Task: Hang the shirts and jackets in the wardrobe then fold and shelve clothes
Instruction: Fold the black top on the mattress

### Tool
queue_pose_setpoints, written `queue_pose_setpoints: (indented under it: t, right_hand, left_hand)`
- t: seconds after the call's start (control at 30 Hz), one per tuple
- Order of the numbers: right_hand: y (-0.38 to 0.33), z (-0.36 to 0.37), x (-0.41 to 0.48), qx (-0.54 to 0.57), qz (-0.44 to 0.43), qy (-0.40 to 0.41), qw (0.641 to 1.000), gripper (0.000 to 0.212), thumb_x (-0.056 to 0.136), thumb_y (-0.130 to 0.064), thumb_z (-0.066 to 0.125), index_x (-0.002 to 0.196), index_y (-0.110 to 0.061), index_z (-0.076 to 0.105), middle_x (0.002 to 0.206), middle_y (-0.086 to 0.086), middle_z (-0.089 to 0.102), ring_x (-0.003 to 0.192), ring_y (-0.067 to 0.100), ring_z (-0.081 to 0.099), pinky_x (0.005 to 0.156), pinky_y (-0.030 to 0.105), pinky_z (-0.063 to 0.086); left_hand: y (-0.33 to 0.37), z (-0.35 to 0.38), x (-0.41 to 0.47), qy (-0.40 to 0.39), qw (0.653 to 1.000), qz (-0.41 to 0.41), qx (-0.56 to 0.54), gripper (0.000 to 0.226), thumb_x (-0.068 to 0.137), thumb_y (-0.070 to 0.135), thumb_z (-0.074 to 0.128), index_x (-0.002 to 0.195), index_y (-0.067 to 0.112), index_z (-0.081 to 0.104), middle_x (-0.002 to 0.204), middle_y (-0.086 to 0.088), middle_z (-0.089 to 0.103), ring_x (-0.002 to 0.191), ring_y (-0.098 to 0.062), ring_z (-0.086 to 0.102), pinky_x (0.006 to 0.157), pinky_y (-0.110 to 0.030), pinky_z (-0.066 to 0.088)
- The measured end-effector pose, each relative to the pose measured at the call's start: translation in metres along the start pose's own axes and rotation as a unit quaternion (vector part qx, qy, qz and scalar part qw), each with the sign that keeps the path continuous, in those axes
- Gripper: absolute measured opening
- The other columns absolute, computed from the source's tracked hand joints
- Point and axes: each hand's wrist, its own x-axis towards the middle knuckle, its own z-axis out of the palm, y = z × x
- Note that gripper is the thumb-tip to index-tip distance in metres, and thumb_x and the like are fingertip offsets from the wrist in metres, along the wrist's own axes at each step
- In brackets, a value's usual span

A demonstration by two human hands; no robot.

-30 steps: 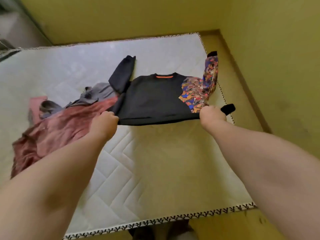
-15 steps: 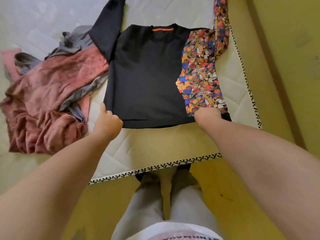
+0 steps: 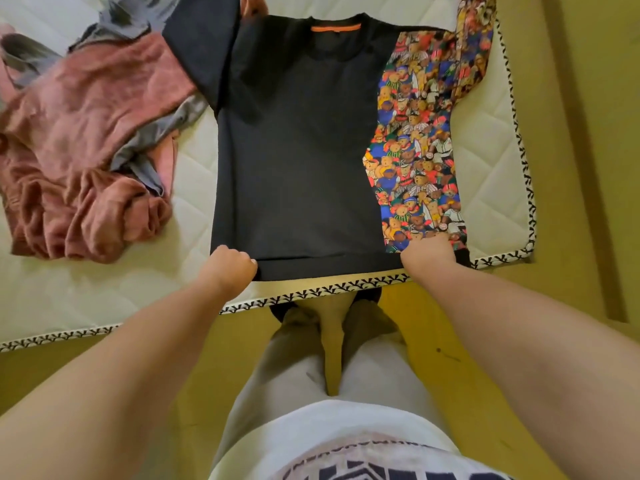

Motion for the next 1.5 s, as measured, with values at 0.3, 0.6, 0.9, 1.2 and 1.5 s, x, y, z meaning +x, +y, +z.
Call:
queue_pose_setpoints:
  t: [0.3, 0.6, 0.9, 1.2, 1.5]
  right_hand:
    - [-0.019, -0.022, -0.008, 0.164, 0.032, -0.097, 0.981, 0.046, 0.089, -0.015, 0.059, 0.135, -0.018, 0.055, 0.139, 0.007, 0.051, 0.129, 0.033, 0.048, 0.103, 0.048, 0.044]
    - [0.061, -0.055, -0.052, 0.255, 0.074, 0.003, 0.964, 0.027, 0.09, -0.011, 0.051, 0.115, -0.018, 0.059, 0.11, 0.004, 0.056, 0.099, 0.026, 0.056, 0.076, 0.037, 0.044]
    - [0.207, -0.033, -0.04, 0.192, -0.002, 0.046, 0.98, 0.011, 0.092, -0.009, 0.045, 0.096, -0.017, 0.05, 0.098, 0.002, 0.049, 0.09, 0.026, 0.049, 0.074, 0.037, 0.043]
    - [0.326, -0.023, -0.059, 0.14, 0.005, 0.039, 0.989, 0.019, 0.089, -0.003, 0.042, 0.074, -0.015, 0.045, 0.082, 0.002, 0.048, 0.086, 0.027, 0.052, 0.072, 0.035, 0.042]
    - [0.403, -0.029, -0.027, 0.117, -0.019, 0.08, 0.99, 0.015, 0.089, -0.003, 0.043, 0.096, -0.013, 0.052, 0.095, 0.004, 0.052, 0.088, 0.027, 0.055, 0.07, 0.034, 0.043]
  left_hand:
    - [0.011, -0.025, -0.001, -0.157, 0.981, 0.007, -0.117, 0.026, 0.092, 0.015, 0.054, 0.115, 0.018, 0.066, 0.099, -0.001, 0.062, 0.088, -0.024, 0.063, 0.069, -0.032, 0.046]
    - [0.003, -0.155, 0.016, -0.056, 0.983, 0.021, -0.176, 0.024, 0.096, 0.02, 0.054, 0.117, 0.016, 0.065, 0.111, -0.004, 0.065, 0.099, -0.027, 0.064, 0.086, -0.037, 0.055]
    - [0.061, -0.286, 0.055, -0.065, 0.92, -0.104, -0.373, 0.028, 0.103, 0.028, 0.049, 0.126, 0.016, 0.058, 0.113, -0.005, 0.062, 0.101, -0.023, 0.061, 0.094, -0.039, 0.053]
    - [0.125, -0.373, 0.068, -0.04, 0.867, -0.14, -0.477, 0.021, 0.1, 0.027, 0.053, 0.11, 0.012, 0.064, 0.108, -0.005, 0.067, 0.099, -0.021, 0.064, 0.084, -0.034, 0.054]
    - [0.146, -0.46, 0.132, 0.013, 0.844, -0.148, -0.515, 0.021, 0.099, 0.026, 0.054, 0.109, 0.012, 0.066, 0.103, -0.006, 0.068, 0.095, -0.023, 0.065, 0.086, -0.039, 0.058]
